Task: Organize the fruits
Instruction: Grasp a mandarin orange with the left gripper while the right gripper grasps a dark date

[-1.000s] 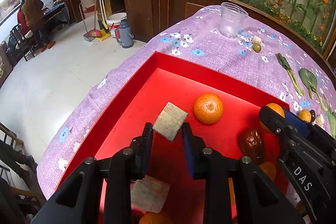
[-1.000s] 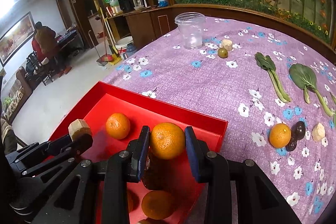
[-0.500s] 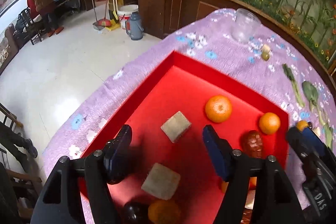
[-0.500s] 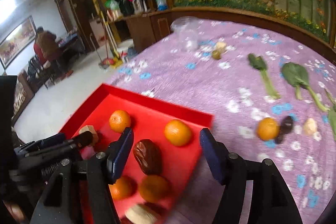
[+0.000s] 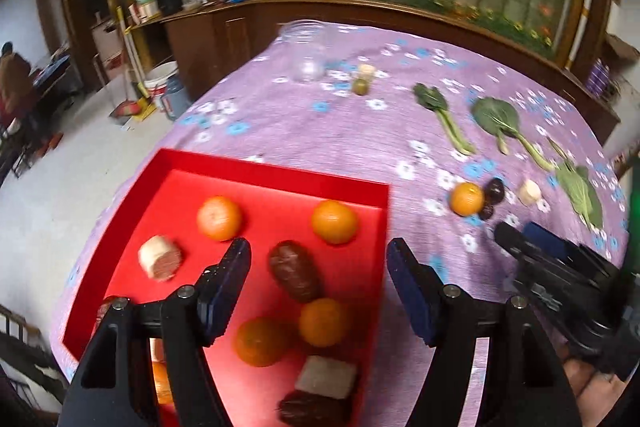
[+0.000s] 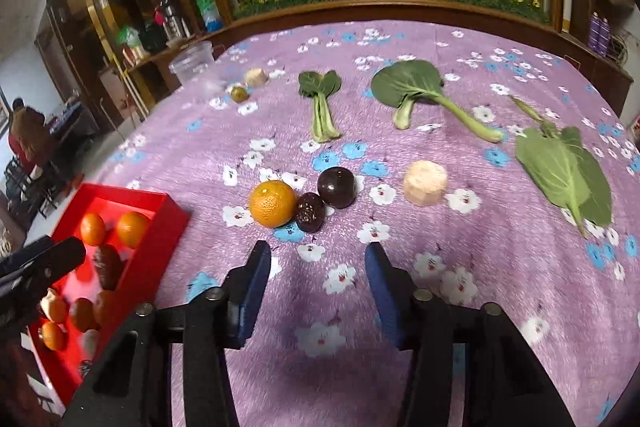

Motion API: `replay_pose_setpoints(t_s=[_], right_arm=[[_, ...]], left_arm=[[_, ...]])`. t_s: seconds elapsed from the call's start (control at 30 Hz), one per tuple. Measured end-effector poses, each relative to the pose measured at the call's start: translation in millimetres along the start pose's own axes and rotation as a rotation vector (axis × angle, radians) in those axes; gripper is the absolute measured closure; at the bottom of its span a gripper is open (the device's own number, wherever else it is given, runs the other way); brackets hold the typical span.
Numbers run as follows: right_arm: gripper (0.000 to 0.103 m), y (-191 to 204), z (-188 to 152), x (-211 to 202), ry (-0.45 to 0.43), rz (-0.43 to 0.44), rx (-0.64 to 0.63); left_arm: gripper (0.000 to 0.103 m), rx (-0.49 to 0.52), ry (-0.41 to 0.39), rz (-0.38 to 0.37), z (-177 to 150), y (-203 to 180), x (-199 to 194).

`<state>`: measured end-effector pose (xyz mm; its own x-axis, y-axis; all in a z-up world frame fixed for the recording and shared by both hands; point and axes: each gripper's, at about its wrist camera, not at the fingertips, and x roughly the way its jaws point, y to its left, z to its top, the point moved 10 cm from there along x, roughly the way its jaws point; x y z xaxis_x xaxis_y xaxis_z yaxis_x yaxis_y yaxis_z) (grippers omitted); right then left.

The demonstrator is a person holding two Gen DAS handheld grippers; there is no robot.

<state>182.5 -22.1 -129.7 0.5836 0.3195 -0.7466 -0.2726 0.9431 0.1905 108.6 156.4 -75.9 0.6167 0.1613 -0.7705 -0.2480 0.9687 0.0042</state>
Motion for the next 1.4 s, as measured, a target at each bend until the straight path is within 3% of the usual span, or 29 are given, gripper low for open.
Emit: replay_pose_setpoints(t_s=[0.37, 0.8, 0.9, 0.93, 0.97, 1.4], right_arm=[[0.082, 1, 18, 40, 0.030, -0.035, -0.070], [0.083, -65, 10, -9, -0.053, -0.007, 0.085], [0.083, -76, 11, -16, -0.072, -0.001, 0.110], [0.083, -78, 11, -16, -0.075, 0.005, 0.119], [0.083, -79, 10, -16, -0.074, 0.011, 0.124], [0.082, -80, 8, -21, -0.077, 0.011, 0.095]], left_arm=[[0.034, 0.093, 0.019, -0.050, 9, -50, 17], [0.034, 0.161, 0.056, -0.092, 29, -128, 70], [0.040, 0.168, 0.081, -0.076, 29, -138, 89], [0.060, 0.172, 0.098, -0.068, 27, -140, 96], [0.072, 0.184, 0.123, -0.070, 24, -142, 102], [0.074, 0.167, 0.107, -0.087, 8, -129, 90]])
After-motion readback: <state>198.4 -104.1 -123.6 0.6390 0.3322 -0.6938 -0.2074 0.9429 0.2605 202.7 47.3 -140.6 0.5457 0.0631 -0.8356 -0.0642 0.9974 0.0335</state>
